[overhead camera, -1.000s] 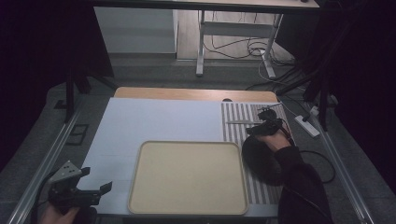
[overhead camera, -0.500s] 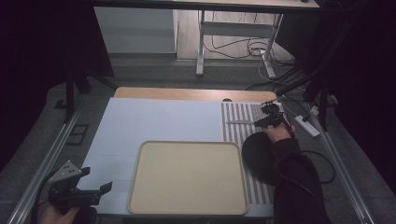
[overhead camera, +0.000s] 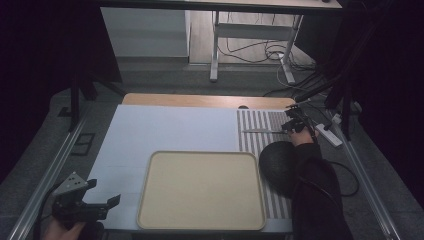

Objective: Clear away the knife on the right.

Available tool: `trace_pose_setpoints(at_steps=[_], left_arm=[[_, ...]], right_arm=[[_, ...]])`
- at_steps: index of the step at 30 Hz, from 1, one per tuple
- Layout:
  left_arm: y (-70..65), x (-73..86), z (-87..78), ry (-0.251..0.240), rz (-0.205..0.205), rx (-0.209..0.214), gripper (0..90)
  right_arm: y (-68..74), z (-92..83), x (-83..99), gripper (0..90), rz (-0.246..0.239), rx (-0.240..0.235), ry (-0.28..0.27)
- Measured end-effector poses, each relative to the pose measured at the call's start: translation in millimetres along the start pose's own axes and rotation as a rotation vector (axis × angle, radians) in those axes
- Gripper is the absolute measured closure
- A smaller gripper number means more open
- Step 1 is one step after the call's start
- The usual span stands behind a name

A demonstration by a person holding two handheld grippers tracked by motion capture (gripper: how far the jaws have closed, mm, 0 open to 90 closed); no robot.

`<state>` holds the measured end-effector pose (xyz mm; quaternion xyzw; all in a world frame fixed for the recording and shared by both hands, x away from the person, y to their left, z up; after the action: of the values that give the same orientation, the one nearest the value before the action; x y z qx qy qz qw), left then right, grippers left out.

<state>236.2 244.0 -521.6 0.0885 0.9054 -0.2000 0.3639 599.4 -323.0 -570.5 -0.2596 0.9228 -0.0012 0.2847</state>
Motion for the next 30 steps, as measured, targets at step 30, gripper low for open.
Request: trace_pose_setpoints(at_steps=[30], left_arm=[[-0.2,0.4,1.3,0.011,0.004,-0.008,2.4]], right_arm=[[-8.8,-31.7,26.4,72.3,-0.028,-0.124,0.094]])
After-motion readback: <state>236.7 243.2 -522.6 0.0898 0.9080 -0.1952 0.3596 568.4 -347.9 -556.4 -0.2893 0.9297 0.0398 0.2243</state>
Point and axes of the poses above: each handheld gripper's, and its own axes: z roughly forward along the jaws, x roughly out of its underside, y roughly to its left, the point moved 9 cm from there along z, roughly forward along the jaws, and after that the axes turned 12 degrees about -z, right-handed, at the moved point
